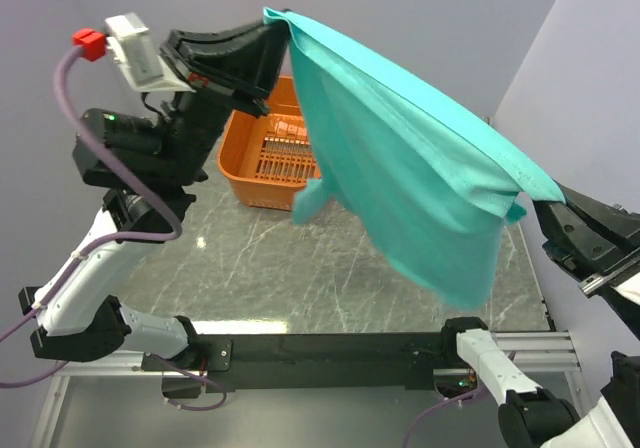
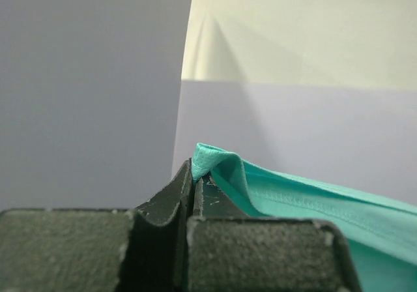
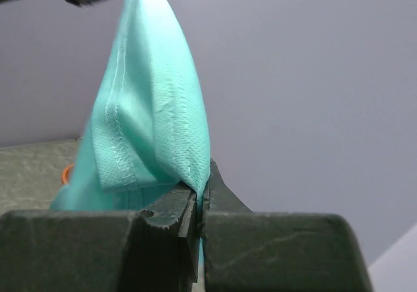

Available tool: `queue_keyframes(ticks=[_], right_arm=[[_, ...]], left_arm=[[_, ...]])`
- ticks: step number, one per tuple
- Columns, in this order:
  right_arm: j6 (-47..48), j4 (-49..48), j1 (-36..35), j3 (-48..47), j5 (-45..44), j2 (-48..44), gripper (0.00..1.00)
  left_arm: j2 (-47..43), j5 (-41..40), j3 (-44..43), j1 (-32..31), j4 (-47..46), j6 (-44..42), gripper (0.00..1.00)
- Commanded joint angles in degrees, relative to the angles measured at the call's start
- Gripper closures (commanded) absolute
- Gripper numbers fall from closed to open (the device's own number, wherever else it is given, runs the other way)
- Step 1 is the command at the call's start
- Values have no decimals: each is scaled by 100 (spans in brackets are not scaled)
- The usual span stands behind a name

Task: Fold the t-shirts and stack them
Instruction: Move the tshirt to the center of the board

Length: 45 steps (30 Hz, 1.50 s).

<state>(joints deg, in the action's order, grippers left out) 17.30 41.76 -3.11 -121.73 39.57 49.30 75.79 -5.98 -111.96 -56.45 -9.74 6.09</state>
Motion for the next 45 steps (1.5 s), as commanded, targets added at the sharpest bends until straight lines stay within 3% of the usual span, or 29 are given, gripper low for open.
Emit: queue_keyframes(ticks=[1, 8, 14, 23, 29, 30, 31, 32, 33, 34, 35, 38, 41, 45], right_arm=[[-429, -9, 22, 657, -1167, 177, 100], [-315, -1640, 48, 4265, -3268, -368, 100], [-306, -2916, 459, 6368, -4194, -342, 100], [-210, -3797, 1840, 7725, -3984, 519, 100], [-121, -3860, 1902, 7814, -3808, 1020, 99], [-130, -3816, 1902, 7762, -3790, 1081, 93], [-148, -3711, 1902, 7700, -3747, 1082, 85], [-139, -3397, 1902, 7465, -3529, 1099, 64], [-148, -3280, 1911, 7358, -3440, 1039, 51], [-148, -3166, 1911, 7192, -3334, 977, 39], [-131, -2956, 1911, 7112, -3072, 898, 24], [18, -2508, 1902, 6961, -2421, 485, 12], [361, -1982, 1911, 7031, -1026, -15, 10], [397, -1750, 1885, 7347, 382, -227, 10]], left_arm=[[427, -325, -317, 28, -20, -231, 99], [1762, 174, -431, 493, 139, 637, 99], [3625, 1001, -1274, 907, 385, 1350, 99], [5709, 801, -1811, 934, 113, 1702, 99], [6281, 616, -2172, 1013, 42, 1958, 99], [6281, 624, -2181, 1004, 51, 1966, 97], [6229, 615, -2198, 1013, 86, 1958, 83], [6168, 615, -2207, 1004, 112, 1897, 72], [6002, 624, -2198, 1004, 199, 1853, 61], [5861, 615, -2155, 1004, 252, 1713, 42], [5720, 459, -2128, 1004, 340, 1633, 37], [4904, 247, -1690, 1013, 622, 1299, 25], [3920, 219, -838, 1109, 885, 957, 13], [3127, -174, 6, 1311, 1657, 912, 12]])
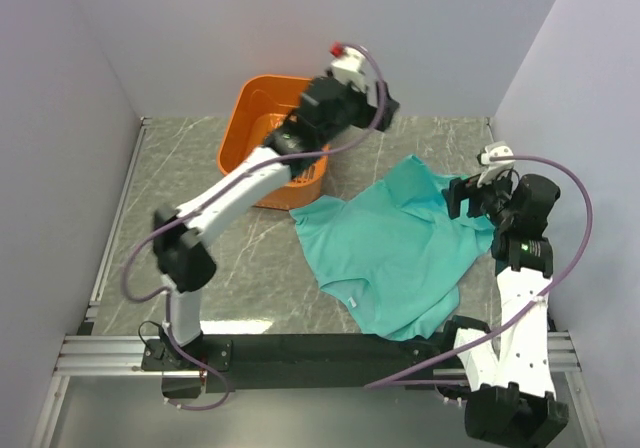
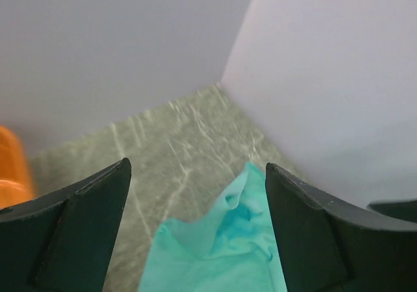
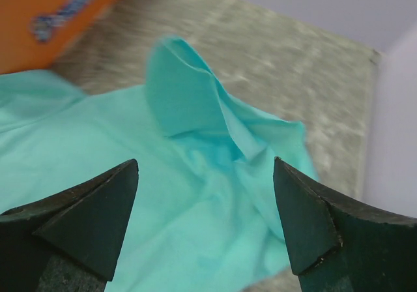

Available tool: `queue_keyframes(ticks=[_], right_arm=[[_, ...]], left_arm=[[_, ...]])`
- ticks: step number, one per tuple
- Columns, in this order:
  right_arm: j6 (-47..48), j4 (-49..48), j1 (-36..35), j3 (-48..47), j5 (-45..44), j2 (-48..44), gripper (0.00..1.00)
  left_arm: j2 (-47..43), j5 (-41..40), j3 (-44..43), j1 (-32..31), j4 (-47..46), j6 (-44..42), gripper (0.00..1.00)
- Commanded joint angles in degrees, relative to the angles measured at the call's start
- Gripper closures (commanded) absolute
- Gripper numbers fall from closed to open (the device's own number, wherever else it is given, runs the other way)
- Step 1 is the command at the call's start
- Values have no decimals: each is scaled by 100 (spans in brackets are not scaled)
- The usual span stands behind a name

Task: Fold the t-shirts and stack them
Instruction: Move the tshirt to the center of the board

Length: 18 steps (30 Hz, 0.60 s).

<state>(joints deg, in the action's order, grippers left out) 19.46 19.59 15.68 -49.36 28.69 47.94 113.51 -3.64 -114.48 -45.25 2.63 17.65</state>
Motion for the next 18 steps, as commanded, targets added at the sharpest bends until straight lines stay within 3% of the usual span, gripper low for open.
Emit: queue_keyframes(ticks=[1, 5, 7, 10, 15, 18], right_arm=[[59, 344, 5, 224, 1456, -101, 10], [5, 475, 14, 120, 1411, -13, 10], [-170, 519, 14, 146, 1882, -22, 10], [-434, 554, 14, 199, 2359, -74, 11], [-593, 370, 14, 418, 2308, -224, 11], [-584, 414, 14, 419, 2369, -180, 11]], left_arm=[[-681, -444, 329, 227, 570, -253, 11], [-682, -672, 540, 333, 1290, -324, 12], [-445, -1005, 357, 359, 1563, -332, 15], [99, -1707, -196, 412, 2135, -297, 20], [1189, -2561, -1338, 491, 2899, -209, 28], [1541, -2993, -1577, 518, 2919, -227, 31]])
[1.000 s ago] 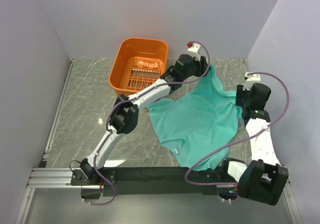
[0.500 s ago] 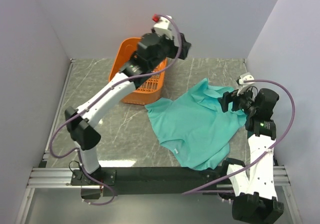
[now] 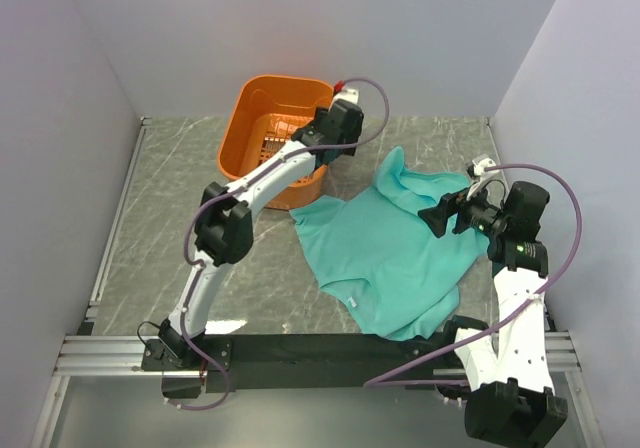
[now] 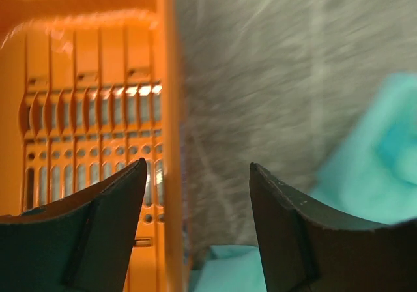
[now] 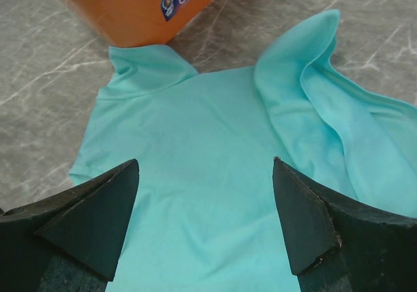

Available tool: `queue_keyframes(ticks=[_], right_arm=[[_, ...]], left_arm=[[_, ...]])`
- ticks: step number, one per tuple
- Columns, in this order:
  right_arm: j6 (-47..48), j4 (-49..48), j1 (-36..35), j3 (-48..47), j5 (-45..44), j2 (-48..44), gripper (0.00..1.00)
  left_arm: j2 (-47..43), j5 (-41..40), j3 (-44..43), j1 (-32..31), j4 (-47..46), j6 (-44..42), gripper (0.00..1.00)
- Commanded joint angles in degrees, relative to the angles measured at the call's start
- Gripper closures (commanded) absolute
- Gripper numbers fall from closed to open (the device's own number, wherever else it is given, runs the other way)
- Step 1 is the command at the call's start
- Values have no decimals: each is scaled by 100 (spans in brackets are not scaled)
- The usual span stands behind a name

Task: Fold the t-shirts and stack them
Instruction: Move the tshirt to the center of the board

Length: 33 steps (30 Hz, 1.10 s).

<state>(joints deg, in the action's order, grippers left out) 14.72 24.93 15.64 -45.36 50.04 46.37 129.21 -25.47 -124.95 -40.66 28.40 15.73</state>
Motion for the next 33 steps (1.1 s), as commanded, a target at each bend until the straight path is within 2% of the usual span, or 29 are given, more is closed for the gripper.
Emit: queue_keyframes(ticks=[1, 5, 8, 11, 12, 15, 19, 22, 23, 26, 29, 33], right_arm=[[-118, -128, 18, 10, 234, -5, 11], [-127, -129, 18, 10, 217, -14, 11], [-136, -129, 9, 1, 234, -40, 11], [-136, -111, 18, -16, 234, -31, 11], [-145, -102, 18, -8, 225, -23, 11], [-145, -111, 18, -16, 217, -58, 11], [-136, -93, 27, -16, 225, -84, 11], [-127, -76, 27, -25, 234, -119, 11], [-127, -76, 27, -25, 252, -128, 11], [-119, -58, 27, -34, 313, -146, 11], [-92, -32, 36, -43, 339, -155, 11], [-5, 38, 36, -51, 340, -163, 11]], left_arm=[[34, -871, -531, 85, 272, -43, 31], [289, -977, -531, 217, 262, -52, 35], [394, -767, -505, 296, 368, -43, 58], [360, -731, -356, 340, 385, -52, 74], [316, -748, -294, 349, 377, -52, 86], [44, -792, 13, 410, 315, -70, 99], [-588, -1073, 794, 515, 201, -87, 99], [-1282, -1083, 1734, 717, 69, 79, 99], [-1641, -1082, 2259, 779, -27, 54, 99], [-2205, -968, 3104, 1069, -318, -139, 99], [-2496, -495, 3510, 1543, -335, -446, 99], [-2593, -267, 3766, 2149, -467, -702, 100]])
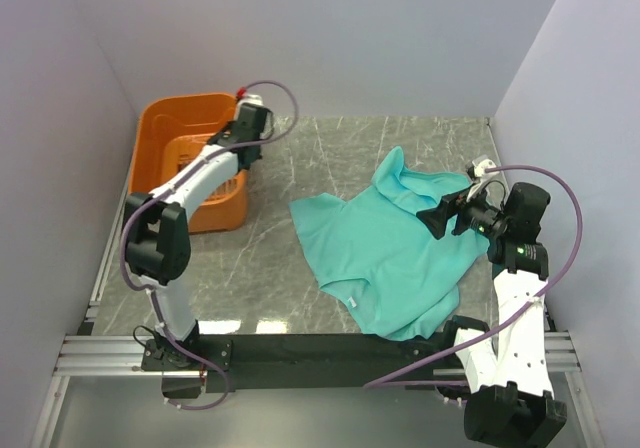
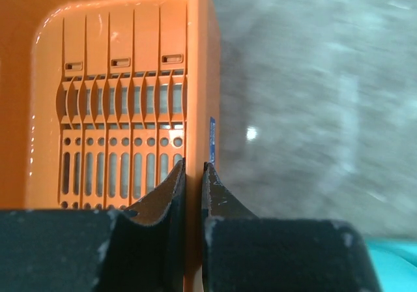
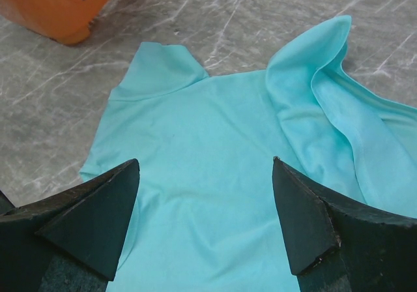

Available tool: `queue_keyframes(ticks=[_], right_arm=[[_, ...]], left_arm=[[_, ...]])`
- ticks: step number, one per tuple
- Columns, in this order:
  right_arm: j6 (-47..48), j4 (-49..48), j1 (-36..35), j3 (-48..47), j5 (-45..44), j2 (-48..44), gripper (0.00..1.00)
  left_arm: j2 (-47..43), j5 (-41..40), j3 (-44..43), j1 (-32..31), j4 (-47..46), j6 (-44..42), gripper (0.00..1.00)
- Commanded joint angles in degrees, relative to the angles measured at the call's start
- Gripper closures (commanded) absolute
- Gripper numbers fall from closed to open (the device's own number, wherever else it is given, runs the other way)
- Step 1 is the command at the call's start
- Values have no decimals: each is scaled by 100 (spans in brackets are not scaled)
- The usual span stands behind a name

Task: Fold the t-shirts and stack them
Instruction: Move the tshirt to the center of the board

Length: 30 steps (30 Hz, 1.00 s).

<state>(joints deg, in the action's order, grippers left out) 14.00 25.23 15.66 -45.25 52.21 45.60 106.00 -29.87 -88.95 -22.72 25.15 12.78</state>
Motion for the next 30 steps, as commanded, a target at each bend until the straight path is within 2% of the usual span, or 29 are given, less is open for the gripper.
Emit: queue_keyframes(ticks=[1, 7, 15, 19, 22, 25, 26, 27, 30], right_arm=[[94, 34, 25, -71, 115, -96, 11], [120, 43, 34, -36, 193, -122, 11], [164, 96, 42, -36, 237, -69, 11], [200, 148, 60, -27, 237, -96, 11], [208, 140, 69, -18, 290, -113, 11], [235, 175, 60, -27, 299, -87, 11], [261, 192, 69, -36, 299, -78, 11], [287, 227, 60, -45, 316, -61, 11], [384, 289, 69, -45, 352, -43, 11]], left_arm=[[-325, 270, 306, 565, -211, -486, 99], [-352, 797, 519, 1032, -836, -1066, 99], [-35, 755, 360, 1252, -1152, -1743, 99], [-17, 588, 483, 1288, -1416, -1954, 93], [-61, 526, 475, 1288, -1451, -1972, 82], [-202, 578, 466, 1288, -1407, -1884, 56], [-341, 561, 475, 1279, -1399, -1823, 41], [-438, 509, 492, 1270, -1407, -1796, 36], [-939, 543, 562, 1218, -1372, -1665, 28]])
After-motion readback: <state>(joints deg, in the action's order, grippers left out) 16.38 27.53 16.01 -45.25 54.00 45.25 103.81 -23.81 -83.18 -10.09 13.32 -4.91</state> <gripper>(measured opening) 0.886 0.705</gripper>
